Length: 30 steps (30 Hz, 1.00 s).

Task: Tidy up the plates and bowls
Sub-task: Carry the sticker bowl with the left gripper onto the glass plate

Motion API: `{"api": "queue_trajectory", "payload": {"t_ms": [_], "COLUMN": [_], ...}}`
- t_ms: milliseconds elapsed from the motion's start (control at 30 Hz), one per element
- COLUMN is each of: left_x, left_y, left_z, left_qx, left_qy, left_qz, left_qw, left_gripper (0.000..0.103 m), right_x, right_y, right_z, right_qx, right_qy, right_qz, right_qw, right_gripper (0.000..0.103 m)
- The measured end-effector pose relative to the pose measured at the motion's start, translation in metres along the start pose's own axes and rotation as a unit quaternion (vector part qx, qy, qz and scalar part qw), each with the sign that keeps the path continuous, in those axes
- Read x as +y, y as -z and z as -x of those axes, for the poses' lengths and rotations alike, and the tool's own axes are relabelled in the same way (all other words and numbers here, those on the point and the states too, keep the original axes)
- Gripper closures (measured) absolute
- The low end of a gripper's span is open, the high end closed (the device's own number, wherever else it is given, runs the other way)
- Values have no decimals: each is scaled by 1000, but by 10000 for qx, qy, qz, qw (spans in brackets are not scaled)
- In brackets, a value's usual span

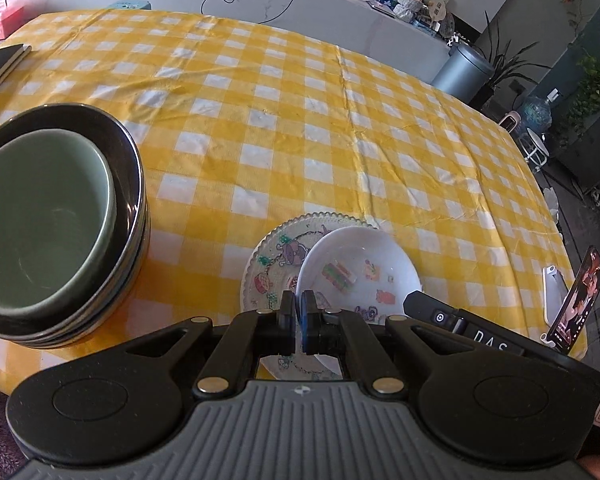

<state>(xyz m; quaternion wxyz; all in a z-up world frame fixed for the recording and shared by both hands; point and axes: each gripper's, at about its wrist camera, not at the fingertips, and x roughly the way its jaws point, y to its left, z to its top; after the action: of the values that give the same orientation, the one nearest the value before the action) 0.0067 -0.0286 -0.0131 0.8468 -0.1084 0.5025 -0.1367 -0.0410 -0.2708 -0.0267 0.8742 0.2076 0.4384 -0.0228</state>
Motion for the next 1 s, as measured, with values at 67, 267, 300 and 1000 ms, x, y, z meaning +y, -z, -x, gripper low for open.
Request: {"api": "queue_trajectory", "payload": {"t_ms": [67,267,300,1000], "left_x": [-2,0,-1,-11], "left_y": [4,7,7,10], "left_z": [-4,-11,-11,-19], "left_qx": [64,5,-8,-96], "left_qy": [-54,-185,-212,-493], "left_qz": [43,158,138,-445], "left_qw": [10000,9997,9997,9977], "left_gripper": [101,101,101,88], "right_x": [-1,-4,-3,2], "right_y": [2,3,3,4], "right_z": [-1,-9,-10,-18], "right_qx": [-3,120,116,111], "right_qy": [67,32,53,231], "right_qz": [43,-51,-21,170], "right_qw": [10000,9999,9999,9995], "right_gripper": [102,102,103,97]}}
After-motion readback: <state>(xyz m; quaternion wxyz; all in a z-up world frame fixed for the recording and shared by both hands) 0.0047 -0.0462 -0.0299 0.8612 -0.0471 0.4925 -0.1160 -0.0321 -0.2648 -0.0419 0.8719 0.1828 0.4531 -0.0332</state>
